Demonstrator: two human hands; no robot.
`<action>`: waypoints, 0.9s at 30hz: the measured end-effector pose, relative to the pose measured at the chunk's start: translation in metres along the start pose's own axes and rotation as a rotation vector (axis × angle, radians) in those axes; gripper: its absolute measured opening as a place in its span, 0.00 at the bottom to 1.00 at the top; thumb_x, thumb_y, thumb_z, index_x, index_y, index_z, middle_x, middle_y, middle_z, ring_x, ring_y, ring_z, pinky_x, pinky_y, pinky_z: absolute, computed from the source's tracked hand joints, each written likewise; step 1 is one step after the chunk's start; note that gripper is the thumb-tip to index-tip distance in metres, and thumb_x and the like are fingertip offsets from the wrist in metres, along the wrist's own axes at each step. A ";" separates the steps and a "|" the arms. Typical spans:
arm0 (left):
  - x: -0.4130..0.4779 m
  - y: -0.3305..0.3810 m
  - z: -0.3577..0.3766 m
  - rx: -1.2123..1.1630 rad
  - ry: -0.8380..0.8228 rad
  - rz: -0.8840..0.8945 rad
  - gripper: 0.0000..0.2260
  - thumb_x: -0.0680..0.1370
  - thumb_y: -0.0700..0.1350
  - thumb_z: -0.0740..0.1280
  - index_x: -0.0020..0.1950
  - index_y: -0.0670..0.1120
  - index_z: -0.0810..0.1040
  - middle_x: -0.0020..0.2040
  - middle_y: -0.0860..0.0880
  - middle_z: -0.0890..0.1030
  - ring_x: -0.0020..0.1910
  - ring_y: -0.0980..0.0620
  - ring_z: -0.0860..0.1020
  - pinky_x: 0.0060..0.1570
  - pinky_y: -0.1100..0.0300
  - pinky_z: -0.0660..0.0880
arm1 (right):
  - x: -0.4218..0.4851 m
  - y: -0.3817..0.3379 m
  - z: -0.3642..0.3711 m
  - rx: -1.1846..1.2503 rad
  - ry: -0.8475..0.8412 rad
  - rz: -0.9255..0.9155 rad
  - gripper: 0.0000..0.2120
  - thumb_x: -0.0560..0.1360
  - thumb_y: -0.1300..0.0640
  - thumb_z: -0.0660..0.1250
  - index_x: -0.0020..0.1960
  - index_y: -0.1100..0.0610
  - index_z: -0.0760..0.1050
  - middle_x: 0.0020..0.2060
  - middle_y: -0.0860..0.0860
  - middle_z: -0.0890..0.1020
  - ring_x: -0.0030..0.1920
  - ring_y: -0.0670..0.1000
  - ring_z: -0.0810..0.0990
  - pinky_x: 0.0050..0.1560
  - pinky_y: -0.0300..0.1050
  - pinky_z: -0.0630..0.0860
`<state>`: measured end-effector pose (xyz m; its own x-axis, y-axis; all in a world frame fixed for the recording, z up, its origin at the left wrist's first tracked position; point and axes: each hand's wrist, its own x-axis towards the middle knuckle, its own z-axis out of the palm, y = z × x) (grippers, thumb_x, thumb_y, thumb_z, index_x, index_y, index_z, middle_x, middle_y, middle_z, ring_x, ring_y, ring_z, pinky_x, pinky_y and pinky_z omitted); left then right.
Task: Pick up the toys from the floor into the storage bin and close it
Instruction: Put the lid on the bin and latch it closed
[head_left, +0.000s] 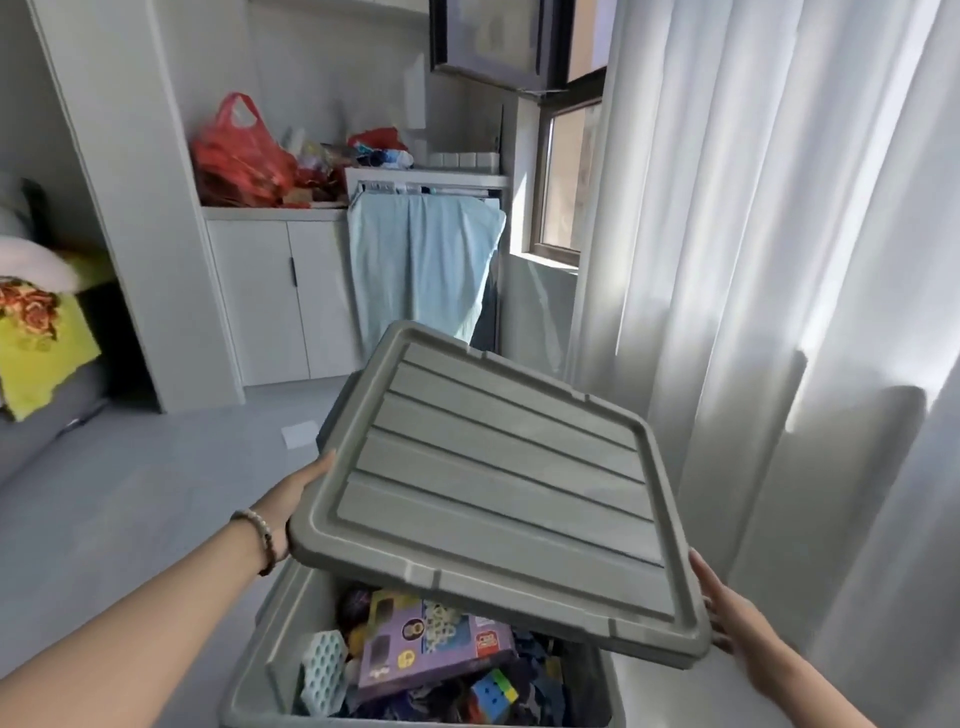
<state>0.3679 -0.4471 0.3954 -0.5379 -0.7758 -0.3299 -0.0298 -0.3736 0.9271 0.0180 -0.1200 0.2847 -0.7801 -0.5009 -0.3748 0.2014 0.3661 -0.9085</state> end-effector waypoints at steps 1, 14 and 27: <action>0.003 -0.008 -0.011 -0.006 0.019 -0.028 0.20 0.76 0.58 0.62 0.54 0.42 0.79 0.44 0.41 0.84 0.38 0.45 0.84 0.50 0.50 0.76 | -0.003 -0.004 0.013 -0.037 -0.041 0.041 0.46 0.47 0.23 0.66 0.55 0.52 0.77 0.51 0.51 0.81 0.51 0.55 0.79 0.53 0.49 0.75; 0.030 -0.118 -0.110 0.339 0.295 -0.162 0.36 0.73 0.59 0.67 0.75 0.45 0.60 0.74 0.45 0.63 0.73 0.44 0.62 0.71 0.50 0.57 | 0.014 0.033 0.110 -0.320 -0.054 0.150 0.45 0.59 0.29 0.71 0.62 0.61 0.70 0.55 0.55 0.76 0.57 0.56 0.74 0.57 0.49 0.71; 0.035 -0.165 -0.122 0.695 0.384 -0.213 0.24 0.80 0.52 0.59 0.72 0.41 0.66 0.70 0.41 0.69 0.68 0.42 0.68 0.67 0.53 0.64 | 0.010 0.047 0.118 -0.304 -0.161 0.059 0.21 0.74 0.47 0.67 0.61 0.56 0.67 0.49 0.50 0.73 0.51 0.53 0.71 0.53 0.46 0.67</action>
<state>0.4567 -0.4746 0.2091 -0.1399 -0.8909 -0.4322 -0.6816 -0.2300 0.6946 0.0898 -0.2006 0.2160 -0.6639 -0.5804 -0.4716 0.0387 0.6031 -0.7967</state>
